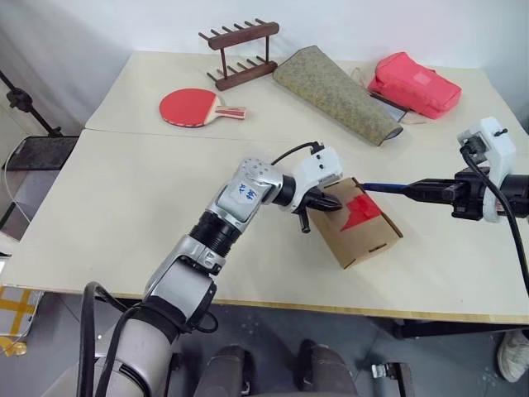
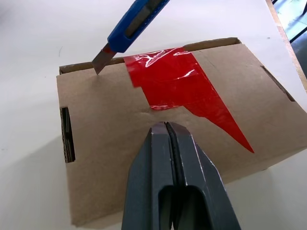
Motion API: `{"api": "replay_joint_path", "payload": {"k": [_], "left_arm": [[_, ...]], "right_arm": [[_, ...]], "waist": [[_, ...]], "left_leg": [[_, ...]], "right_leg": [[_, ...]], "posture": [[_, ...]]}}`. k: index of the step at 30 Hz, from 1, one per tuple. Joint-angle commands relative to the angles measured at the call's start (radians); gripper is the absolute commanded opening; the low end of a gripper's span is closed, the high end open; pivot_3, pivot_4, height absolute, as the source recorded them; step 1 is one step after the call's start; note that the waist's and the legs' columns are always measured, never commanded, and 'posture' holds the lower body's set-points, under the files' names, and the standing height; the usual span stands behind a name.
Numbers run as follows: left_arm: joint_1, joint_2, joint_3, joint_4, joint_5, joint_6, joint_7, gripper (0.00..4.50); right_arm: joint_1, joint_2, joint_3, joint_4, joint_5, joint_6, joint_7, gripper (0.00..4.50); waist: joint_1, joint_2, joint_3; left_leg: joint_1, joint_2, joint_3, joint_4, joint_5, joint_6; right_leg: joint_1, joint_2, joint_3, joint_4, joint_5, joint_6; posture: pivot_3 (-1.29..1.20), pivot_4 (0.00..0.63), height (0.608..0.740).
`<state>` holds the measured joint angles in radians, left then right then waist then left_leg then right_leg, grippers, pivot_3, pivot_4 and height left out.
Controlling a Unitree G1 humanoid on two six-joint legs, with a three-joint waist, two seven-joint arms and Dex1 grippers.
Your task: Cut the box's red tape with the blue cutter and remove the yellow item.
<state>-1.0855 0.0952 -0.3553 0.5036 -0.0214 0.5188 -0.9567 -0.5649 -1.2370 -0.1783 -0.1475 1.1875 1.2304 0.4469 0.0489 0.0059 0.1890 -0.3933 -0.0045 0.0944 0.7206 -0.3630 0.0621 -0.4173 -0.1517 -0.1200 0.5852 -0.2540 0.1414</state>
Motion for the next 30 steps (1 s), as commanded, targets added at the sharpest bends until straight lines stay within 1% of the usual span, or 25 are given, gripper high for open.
{"api": "replay_joint_path", "payload": {"k": [1, 5, 9, 18, 26, 30], "left_arm": [[0.026, 0.009, -0.024, -0.027, 0.011, 0.026, -0.011, 0.0], [0.032, 0.011, -0.024, -0.041, 0.01, 0.039, -0.011, 0.0], [0.031, 0.009, -0.021, -0.044, 0.008, 0.044, -0.006, 0.0], [0.031, 0.009, -0.019, -0.051, 0.006, 0.053, -0.002, 0.0], [0.03, 0.006, -0.019, -0.052, 0.005, 0.056, 0.0, 0.0], [0.023, 0.004, -0.025, -0.039, 0.012, 0.05, 0.001, 0.0]], "right_arm": [[-0.013, 0.01, -0.043, -0.01, -0.047, -0.001, 0.021, 0.16], [-0.059, 0.026, -0.067, 0.013, -0.054, 0.007, 0.057, 0.16], [-0.078, 0.035, -0.058, 0.023, -0.091, 0.015, 0.079, 0.16], [-0.04, 0.07, -0.05, -0.003, -0.182, 0.023, 0.112, 0.16], [0.025, 0.081, -0.078, -0.059, -0.185, 0.059, 0.136, 0.16], [-0.004, 0.062, -0.057, -0.061, -0.185, 0.089, 0.172, 0.16]], "waist": [[0.0, 0.0, 0.0], [-0.001, 0.0, 0.0], [0.001, 0.0, 0.0], [0.001, 0.0, 0.0], [0.001, 0.0, 0.0], [0.001, 0.0, 0.0]], "left_leg": [[0.0, 0.0, 0.0, 0.0, 0.0, 0.0], [0.001, 0.0, 0.0, 0.001, 0.0, 0.0], [0.001, 0.0, 0.0, 0.001, 0.0, 0.0], [0.001, 0.0, 0.0, 0.001, 0.0, 0.0], [0.001, 0.0, 0.0, 0.001, 0.0, 0.0], [0.001, 0.0, 0.0, 0.001, 0.0, 0.0]], "right_leg": [[0.0, 0.0, 0.0, 0.0, 0.0, 0.0], [0.0, 0.0, 0.0, 0.001, 0.0, 0.0], [0.0, 0.0, 0.0, 0.001, 0.0, 0.0], [0.0, 0.0, 0.0, 0.001, 0.0, 0.0], [0.001, 0.0, 0.0, 0.002, 0.0, 0.0], [0.001, 0.0, 0.0, 0.001, 0.0, 0.0]], "posture": [[0.0, 0.15, 0.74], [0.0, 0.15, 0.74], [0.0, 0.15, 0.74], [0.0, 0.15, 0.74], [0.0, 0.15, 0.74], [0.0, 0.15, 0.74]]}}
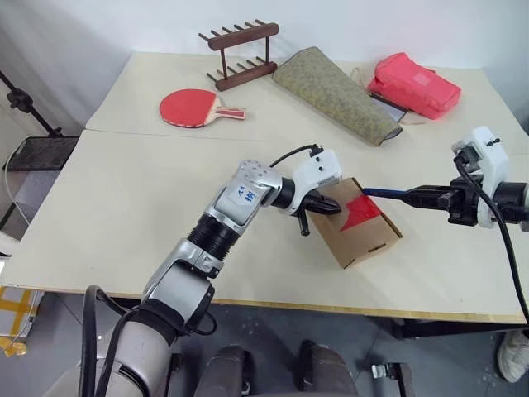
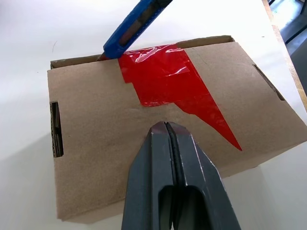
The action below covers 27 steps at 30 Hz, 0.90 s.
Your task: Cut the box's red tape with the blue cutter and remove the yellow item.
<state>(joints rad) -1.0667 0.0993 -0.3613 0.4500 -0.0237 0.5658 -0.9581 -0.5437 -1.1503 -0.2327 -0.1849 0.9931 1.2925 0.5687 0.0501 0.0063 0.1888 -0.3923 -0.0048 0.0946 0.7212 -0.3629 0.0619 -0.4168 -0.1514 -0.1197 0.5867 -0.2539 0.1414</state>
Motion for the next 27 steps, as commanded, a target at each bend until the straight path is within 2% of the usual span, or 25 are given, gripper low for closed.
{"api": "replay_joint_path", "payload": {"k": [1, 7, 11, 18, 27], "left_arm": [[0.0, -0.001, -0.023, 0.022, 0.019, 0.001, 0.003, 0.0], [-0.046, -0.017, -0.069, 0.102, 0.075, -0.05, 0.025, 0.0], [-0.068, -0.026, -0.118, 0.165, 0.121, -0.088, 0.023, 0.0], [-0.058, -0.057, -0.123, 0.229, 0.146, -0.121, 0.04, 0.0], [-0.033, -0.072, -0.126, 0.217, 0.149, -0.113, 0.041, 0.0]], "right_arm": [[-0.038, -0.034, 0.011, -0.02, 0.005, 0.037, 0.065, 0.16], [-0.192, -0.133, 0.235, 0.018, -0.077, 0.142, 0.186, 0.16], [-0.436, -0.097, 0.409, 0.142, -0.137, 0.257, 0.259, 0.16], [-0.714, -0.042, 0.676, 0.283, -0.288, 0.26, 0.409, 0.16], [-0.885, -0.011, 0.988, 0.4, -0.495, 0.169, 0.65, 0.16]], "waist": [[0.0, 0.0, 0.0], [0.001, 0.0, 0.0], [-0.002, 0.001, -0.001], [-0.004, 0.002, -0.002], [-0.002, 0.001, -0.005]], "left_leg": [[0.0, 0.0, 0.0, 0.0, 0.0, 0.0], [0.001, 0.0, -0.001, 0.0, 0.0, 0.0], [0.001, 0.0, -0.001, 0.001, -0.001, -0.001], [0.002, 0.0, -0.001, 0.001, -0.002, -0.002], [0.002, 0.0, -0.001, 0.002, -0.002, -0.003]], "right_leg": [[0.0, 0.0, 0.0, 0.0, 0.0, 0.0], [0.001, 0.0, 0.0, -0.001, 0.0, 0.0], [0.001, -0.001, 0.001, -0.001, 0.0, 0.0], [0.001, -0.002, 0.001, -0.001, 0.0, -0.001], [0.001, -0.002, 0.0, 0.001, 0.0, -0.001]], "posture": [[0.0, 0.15, 0.74], [0.0, 0.15, 0.74], [0.0, 0.15, 0.74], [0.0, 0.15, 0.74], [0.0, 0.15, 0.74]]}}
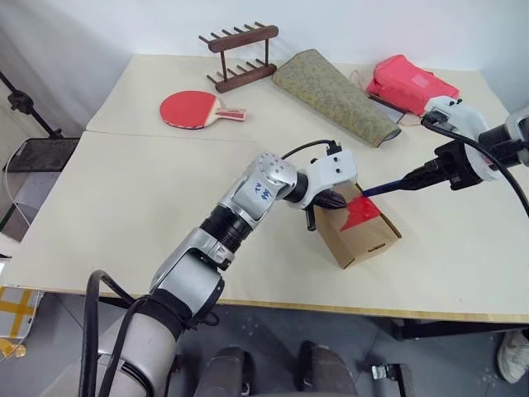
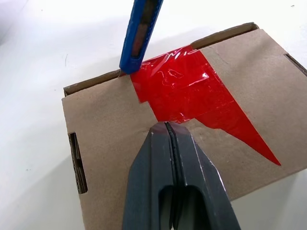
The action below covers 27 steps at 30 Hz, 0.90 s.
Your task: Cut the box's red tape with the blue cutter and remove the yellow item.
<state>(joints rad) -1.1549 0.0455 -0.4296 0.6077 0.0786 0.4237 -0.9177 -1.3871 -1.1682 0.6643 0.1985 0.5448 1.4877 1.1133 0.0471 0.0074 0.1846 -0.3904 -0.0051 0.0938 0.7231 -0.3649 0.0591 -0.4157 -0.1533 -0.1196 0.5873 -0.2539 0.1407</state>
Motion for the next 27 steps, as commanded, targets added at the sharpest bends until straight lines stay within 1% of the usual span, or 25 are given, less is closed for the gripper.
{"api": "replay_joint_path", "payload": {"k": [1, 4, 6, 10, 13, 17, 20, 21, 24, 27], "left_arm": [[0.058, -0.019, -0.059, 0.059, 0.047, 0.03, 0.001, 0.0], [0.066, -0.024, -0.061, 0.057, 0.05, 0.038, 0.007, 0.0], [0.075, -0.028, -0.066, 0.054, 0.052, 0.043, 0.009, 0.0], [0.09, -0.033, -0.069, 0.05, 0.053, 0.049, 0.011, 0.0], [0.096, -0.04, -0.068, 0.042, 0.051, 0.056, 0.012, 0.0], [0.096, -0.04, -0.065, 0.034, 0.048, 0.06, 0.011, 0.0], [0.094, -0.038, -0.054, 0.029, 0.043, 0.054, 0.013, 0.0], [0.093, -0.038, -0.046, 0.024, 0.037, 0.054, 0.016, 0.0], [0.087, -0.033, -0.012, 0.0, 0.013, 0.048, 0.01, 0.0], [0.086, -0.013, 0.017, -0.045, -0.014, 0.05, -0.024, 0.0]], "right_arm": [[-0.058, 0.009, 0.115, 0.028, -0.066, -0.036, 0.135, 0.16], [-0.107, -0.011, 0.202, 0.028, -0.113, -0.042, 0.237, 0.16], [-0.128, -0.056, 0.266, -0.003, -0.152, -0.06, 0.325, 0.16], [-0.148, -0.105, 0.339, -0.031, -0.216, -0.069, 0.438, 0.16], [-0.122, -0.141, 0.349, -0.085, -0.226, -0.047, 0.472, 0.16], [-0.061, -0.208, 0.31, -0.164, -0.213, -0.032, 0.485, 0.16], [0.007, -0.235, 0.186, -0.157, -0.194, -0.091, 0.456, 0.16], [0.037, -0.237, 0.124, -0.14, -0.186, -0.115, 0.434, 0.16], [0.16, -0.267, -0.116, -0.072, -0.114, -0.216, 0.402, 0.16], [0.359, -0.331, -0.399, -0.026, -0.017, -0.333, 0.397, 0.16]], "waist": [[0.001, 0.0, -0.001], [0.005, 0.0, -0.001], [0.007, -0.001, -0.002], [0.009, -0.001, -0.005], [0.008, -0.002, -0.006], [0.01, -0.002, -0.006], [0.009, -0.002, -0.006], [0.009, -0.002, -0.006], [0.008, -0.002, -0.006], [0.008, -0.002, -0.006]], "left_leg": [[0.0, 0.0, 0.0, 0.0, 0.0, 0.0], [0.0, 0.0, -0.001, 0.0, 0.0, 0.0], [0.0, 0.0, -0.001, 0.0, -0.001, -0.001], [0.0, 0.0, -0.003, 0.002, -0.006, 0.0], [0.0, 0.0, -0.003, 0.003, -0.008, 0.0], [-0.001, -0.001, -0.005, 0.005, -0.01, -0.002], [-0.001, -0.001, -0.005, 0.005, -0.01, -0.002], [-0.001, -0.001, -0.005, 0.006, -0.01, -0.002], [-0.001, -0.001, -0.004, 0.006, -0.01, -0.002], [-0.001, 0.0, -0.004, 0.007, -0.01, -0.002]], "right_leg": [[0.0, 0.0, 0.0, 0.0, 0.0, 0.0], [0.0, 0.0, -0.001, 0.001, 0.0, 0.0], [0.0, 0.0, -0.001, 0.001, 0.0, 0.0], [0.0, 0.0, -0.004, 0.002, 0.0, 0.0], [0.001, 0.0, -0.006, 0.001, 0.0, 0.0], [0.002, -0.002, -0.01, 0.001, 0.0, 0.0], [0.003, -0.003, -0.012, 0.0, 0.0, 0.0], [0.004, -0.003, -0.013, 0.0, 0.0, 0.0], [0.004, -0.004, -0.014, 0.0, 0.0, 0.0], [0.004, -0.004, -0.015, 0.001, 0.0, 0.0]], "posture": [[0.0, 0.15, 0.74], [0.0, 0.15, 0.74], [0.0, 0.15, 0.74], [0.0, 0.15, 0.74], [0.0, 0.15, 0.74], [0.0, 0.15, 0.74], [0.0, 0.15, 0.74], [0.0, 0.15, 0.74], [0.0, 0.15, 0.74], [0.0, 0.15, 0.74]]}}
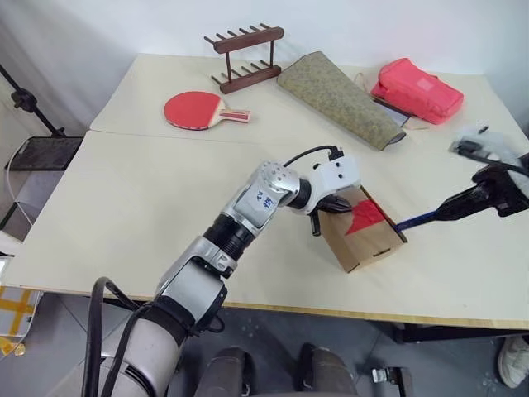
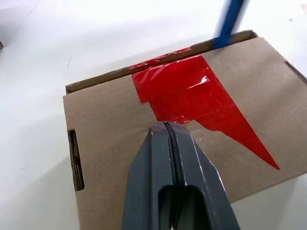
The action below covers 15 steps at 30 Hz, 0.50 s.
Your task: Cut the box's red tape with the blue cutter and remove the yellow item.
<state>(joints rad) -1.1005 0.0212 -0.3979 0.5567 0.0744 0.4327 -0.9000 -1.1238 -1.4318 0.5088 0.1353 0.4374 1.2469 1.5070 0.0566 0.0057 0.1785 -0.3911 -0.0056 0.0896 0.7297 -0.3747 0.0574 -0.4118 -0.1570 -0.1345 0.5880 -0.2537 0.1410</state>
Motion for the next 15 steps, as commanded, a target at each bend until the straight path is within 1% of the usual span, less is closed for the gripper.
{"api": "replay_joint_path", "payload": {"k": [1, 3, 5, 7, 8, 9, 10, 12, 13, 15], "left_arm": [[0.029, 0.016, -0.003, -0.004, -0.019, 0.043, -0.049, 0.0], [0.027, 0.027, 0.017, -0.027, -0.04, 0.027, -0.071, 0.0], [0.026, 0.035, 0.032, -0.042, -0.056, 0.001, -0.086, 0.0], [0.024, 0.041, 0.087, -0.061, -0.104, -0.043, -0.097, 0.0], [0.025, 0.048, 0.109, -0.069, -0.125, -0.08, -0.107, 0.0], [0.026, 0.053, 0.122, -0.073, -0.137, -0.104, -0.115, 0.0], [0.026, 0.06, 0.136, -0.073, -0.147, -0.119, -0.117, 0.0], [0.034, 0.088, 0.175, -0.086, -0.179, -0.174, -0.138, 0.0], [0.046, 0.119, 0.204, -0.097, -0.205, -0.179, -0.16, 0.0], [0.07, 0.171, 0.237, -0.11, -0.236, -0.195, -0.204, 0.0]], "right_arm": [[0.174, -0.083, -0.328, 0.057, 0.106, -0.129, -0.007, 0.16], [0.363, -0.092, -0.511, 0.125, 0.101, -0.205, -0.047, 0.16], [0.52, -0.067, -0.68, 0.166, 0.086, -0.251, -0.093, 0.16], [0.729, 0.07, -0.941, 0.192, 0.051, -0.347, -0.212, 0.16], [0.81, 0.148, -1.039, 0.183, 0.034, -0.416, -0.28, 0.16], [0.862, 0.202, -1.102, 0.164, 0.024, -0.462, -0.326, 0.16], [0.909, 0.247, -1.137, 0.139, 0.014, -0.505, -0.356, 0.16], [0.983, 0.332, -1.154, 0.104, -0.022, -0.612, -0.423, 0.16], [1.0, 0.391, -1.146, 0.118, -0.055, -0.695, -0.493, 0.16], [0.989, 0.471, -1.137, 0.163, -0.078, -0.764, -0.595, 0.16]], "waist": [[-0.003, 0.0, 0.0], [-0.007, 0.0, 0.0], [-0.007, 0.0, 0.0], [-0.008, 0.0, 0.0], [-0.008, -0.001, 0.001], [-0.007, -0.002, 0.001], [-0.007, 0.0, 0.001], [-0.011, 0.007, 0.002], [-0.015, 0.01, 0.002], [-0.034, 0.011, 0.002]], "left_leg": [[0.0, 0.0, 0.0, 0.0, 0.0, 0.0], [0.0, 0.001, 0.001, -0.001, 0.0, 0.0], [0.001, 0.002, 0.002, -0.001, 0.0, 0.0], [0.001, 0.003, 0.004, -0.001, 0.001, 0.002], [0.001, 0.003, 0.004, 0.0, 0.001, 0.002], [0.001, 0.004, 0.005, 0.001, 0.002, 0.002], [0.001, 0.004, 0.005, 0.001, 0.002, 0.002], [0.001, 0.003, 0.007, 0.0, 0.004, 0.002], [0.001, 0.003, 0.008, 0.0, 0.004, 0.002], [0.003, 0.003, 0.01, -0.001, 0.005, 0.001]], "right_leg": [[-0.001, 0.0, 0.0, 0.0, 0.0, 0.0], [-0.001, 0.001, -0.002, 0.001, 0.0, 0.0], [0.0, 0.002, -0.003, 0.001, 0.0, 0.0], [0.001, 0.002, -0.003, 0.0, 0.0, 0.0], [0.001, 0.002, -0.004, 0.001, 0.0, 0.0], [0.002, 0.003, -0.004, 0.0, 0.0, 0.0], [0.002, 0.003, -0.003, -0.001, 0.0, 0.0], [0.0, 0.003, 0.0, -0.001, 0.0, 0.0], [0.0, 0.003, 0.001, 0.0, 0.0, 0.0], [0.0, 0.003, 0.003, 0.002, 0.0, 0.0]], "posture": [[0.0, 0.15, 0.74], [0.0, 0.15, 0.74], [0.0, 0.15, 0.74], [0.0, 0.15, 0.74], [0.0, 0.15, 0.74], [0.0, 0.15, 0.74], [0.0, 0.15, 0.74], [0.0, 0.15, 0.74], [0.0, 0.15, 0.74], [0.0, 0.15, 0.74]]}}
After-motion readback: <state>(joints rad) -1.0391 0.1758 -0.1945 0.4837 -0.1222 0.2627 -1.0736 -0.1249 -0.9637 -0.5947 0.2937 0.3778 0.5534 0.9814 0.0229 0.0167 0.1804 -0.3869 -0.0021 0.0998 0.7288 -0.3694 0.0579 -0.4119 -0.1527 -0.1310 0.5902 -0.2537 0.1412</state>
